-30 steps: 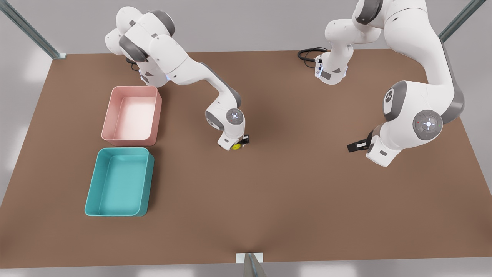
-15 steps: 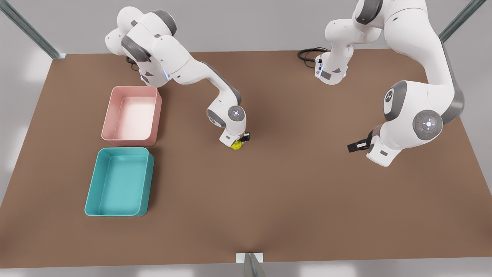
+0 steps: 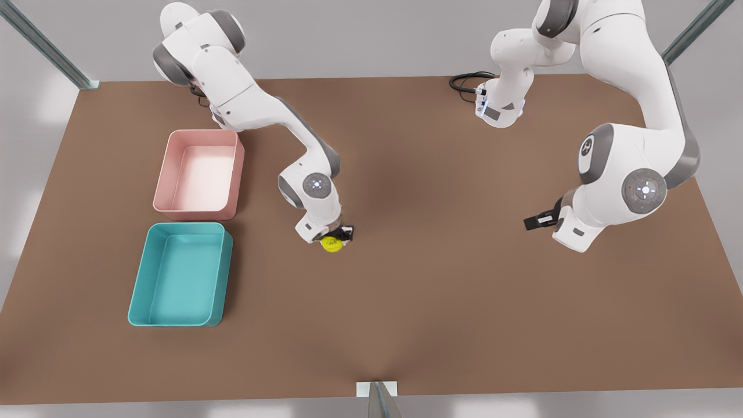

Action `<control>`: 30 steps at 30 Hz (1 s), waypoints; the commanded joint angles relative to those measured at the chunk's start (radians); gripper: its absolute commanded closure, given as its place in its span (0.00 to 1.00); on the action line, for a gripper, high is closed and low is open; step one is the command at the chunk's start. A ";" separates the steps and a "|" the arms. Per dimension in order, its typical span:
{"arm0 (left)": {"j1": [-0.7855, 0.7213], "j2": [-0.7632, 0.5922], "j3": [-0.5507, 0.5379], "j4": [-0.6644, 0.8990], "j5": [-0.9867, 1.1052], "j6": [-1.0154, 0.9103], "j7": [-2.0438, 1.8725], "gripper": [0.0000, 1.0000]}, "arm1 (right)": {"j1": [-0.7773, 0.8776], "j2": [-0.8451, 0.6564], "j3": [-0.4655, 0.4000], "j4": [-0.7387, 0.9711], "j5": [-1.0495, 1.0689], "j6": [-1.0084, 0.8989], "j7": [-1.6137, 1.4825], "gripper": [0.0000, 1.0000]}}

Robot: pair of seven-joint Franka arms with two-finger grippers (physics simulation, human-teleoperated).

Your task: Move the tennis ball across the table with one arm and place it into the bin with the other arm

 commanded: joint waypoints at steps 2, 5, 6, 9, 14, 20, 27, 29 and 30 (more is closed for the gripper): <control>0.007 0.004 0.000 0.002 -0.002 -0.001 -0.004 0.00 | -0.115 -0.028 0.000 -0.006 -0.007 0.009 -0.207 0.22; 0.000 0.014 0.000 -0.001 0.001 -0.015 -0.005 0.00 | -0.264 -0.080 0.003 -0.023 -0.004 -0.028 -0.442 0.22; -0.001 0.015 0.000 -0.001 0.000 -0.017 -0.005 0.00 | -0.311 -0.106 0.005 -0.034 -0.004 -0.057 -0.519 0.22; 0.000 0.020 0.000 -0.001 -0.002 -0.018 -0.005 0.00 | -0.474 -0.152 0.006 -0.035 0.006 -0.180 -0.758 0.22; -0.001 0.021 0.000 -0.001 -0.003 -0.020 -0.005 0.00 | -0.618 -0.106 -0.005 -0.026 0.057 -0.246 -0.965 0.22; 0.002 0.046 0.000 -0.001 -0.098 -0.098 -0.007 0.00 | -0.633 -0.062 -0.003 -0.003 0.057 -0.266 -0.981 0.00; 0.034 0.093 0.001 0.030 -0.174 -0.231 -0.002 0.00 | -0.531 -0.150 0.005 0.475 0.089 -0.931 -0.838 0.00; 0.033 0.092 0.001 0.039 -0.174 -0.231 -0.004 0.00 | -0.500 -0.312 -0.035 0.433 0.105 -1.017 -0.833 0.00; 0.033 0.090 0.001 0.039 -0.172 -0.231 -0.004 0.00 | -0.497 -0.385 -0.052 0.367 0.135 -1.017 -0.827 0.00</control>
